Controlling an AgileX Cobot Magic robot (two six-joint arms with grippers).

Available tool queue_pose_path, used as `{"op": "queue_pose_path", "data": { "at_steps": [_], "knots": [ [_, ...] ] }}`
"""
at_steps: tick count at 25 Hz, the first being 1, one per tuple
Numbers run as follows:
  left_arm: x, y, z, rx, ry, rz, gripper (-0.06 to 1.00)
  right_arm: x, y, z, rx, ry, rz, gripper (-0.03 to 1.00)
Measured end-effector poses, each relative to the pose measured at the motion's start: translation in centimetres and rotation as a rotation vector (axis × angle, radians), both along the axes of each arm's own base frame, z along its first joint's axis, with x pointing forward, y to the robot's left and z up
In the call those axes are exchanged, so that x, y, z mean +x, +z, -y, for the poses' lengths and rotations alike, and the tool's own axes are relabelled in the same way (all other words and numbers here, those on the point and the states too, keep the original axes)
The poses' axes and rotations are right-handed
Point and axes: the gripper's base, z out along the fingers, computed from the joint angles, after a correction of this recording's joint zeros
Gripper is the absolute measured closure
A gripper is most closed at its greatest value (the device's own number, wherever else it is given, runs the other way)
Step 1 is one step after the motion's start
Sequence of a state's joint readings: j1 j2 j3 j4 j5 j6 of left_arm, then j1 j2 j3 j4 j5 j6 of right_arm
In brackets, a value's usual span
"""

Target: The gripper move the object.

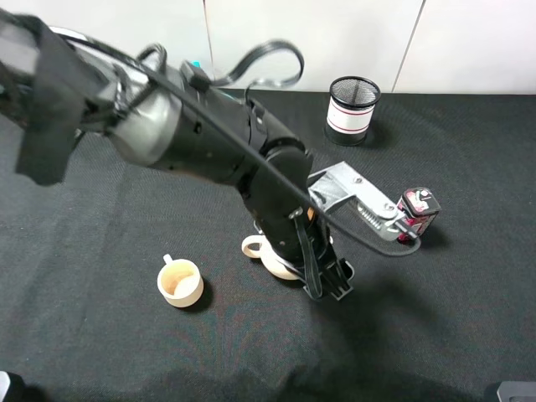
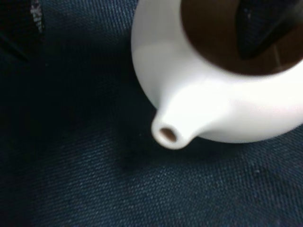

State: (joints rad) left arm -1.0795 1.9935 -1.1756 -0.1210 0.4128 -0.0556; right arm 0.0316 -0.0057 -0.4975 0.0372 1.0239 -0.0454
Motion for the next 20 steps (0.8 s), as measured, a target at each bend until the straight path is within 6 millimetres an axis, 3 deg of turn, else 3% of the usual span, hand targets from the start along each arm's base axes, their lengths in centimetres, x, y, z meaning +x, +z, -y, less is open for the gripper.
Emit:
{"op": "queue_pose_path", "data": {
  "at_steps": [20],
  "knots": [
    [1.0,7.2,1.5,0.193,-0.066,-0.066,0.08,0.0,0.0,0.0,0.000,0.000,0.000,0.27]
  ]
}}
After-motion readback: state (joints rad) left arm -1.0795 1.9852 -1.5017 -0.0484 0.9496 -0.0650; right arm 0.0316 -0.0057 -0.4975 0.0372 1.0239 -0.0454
